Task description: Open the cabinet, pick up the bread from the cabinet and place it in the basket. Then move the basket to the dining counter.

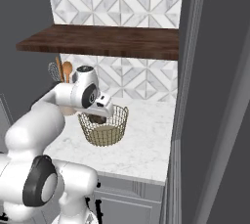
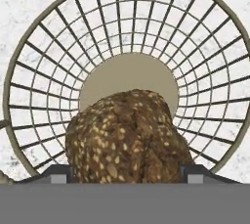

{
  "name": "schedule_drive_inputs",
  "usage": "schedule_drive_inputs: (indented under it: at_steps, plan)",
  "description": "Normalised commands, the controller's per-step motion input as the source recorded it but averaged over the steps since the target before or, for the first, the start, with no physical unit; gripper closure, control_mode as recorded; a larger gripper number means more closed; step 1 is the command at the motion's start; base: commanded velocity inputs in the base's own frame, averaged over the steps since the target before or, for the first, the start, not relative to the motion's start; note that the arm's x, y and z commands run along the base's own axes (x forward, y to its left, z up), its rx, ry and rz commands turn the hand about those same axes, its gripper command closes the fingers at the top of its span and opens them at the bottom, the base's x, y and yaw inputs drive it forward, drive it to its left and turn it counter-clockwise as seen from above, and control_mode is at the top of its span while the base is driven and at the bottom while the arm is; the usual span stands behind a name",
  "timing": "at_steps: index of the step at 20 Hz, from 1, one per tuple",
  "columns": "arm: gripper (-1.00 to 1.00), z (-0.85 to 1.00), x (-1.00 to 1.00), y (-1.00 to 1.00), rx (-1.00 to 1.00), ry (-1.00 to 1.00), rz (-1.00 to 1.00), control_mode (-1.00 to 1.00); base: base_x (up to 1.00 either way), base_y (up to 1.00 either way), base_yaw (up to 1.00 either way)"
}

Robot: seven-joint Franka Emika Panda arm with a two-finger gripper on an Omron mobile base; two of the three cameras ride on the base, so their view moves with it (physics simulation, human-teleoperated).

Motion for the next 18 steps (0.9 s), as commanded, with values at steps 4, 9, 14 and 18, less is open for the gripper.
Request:
schedule_drive_inputs:
  at_steps: [4, 9, 14, 18]
  plan:
    - [1.0, -0.3, 0.25, -0.02, 0.0, 0.05, 0.0, -1.0, 0.0, 0.0, 0.0]
    - [1.0, -0.33, 0.27, 0.0, 0.0, 0.06, 0.0, -1.0, 0.0, 0.0, 0.0]
    - [1.0, -0.19, 0.04, 0.0, 0.0, 0.03, 0.01, -1.0, 0.0, 0.0, 0.0]
    - [1.0, -0.2, 0.0, 0.0, 0.0, 0.04, 0.02, -1.0, 0.0, 0.0, 0.0]
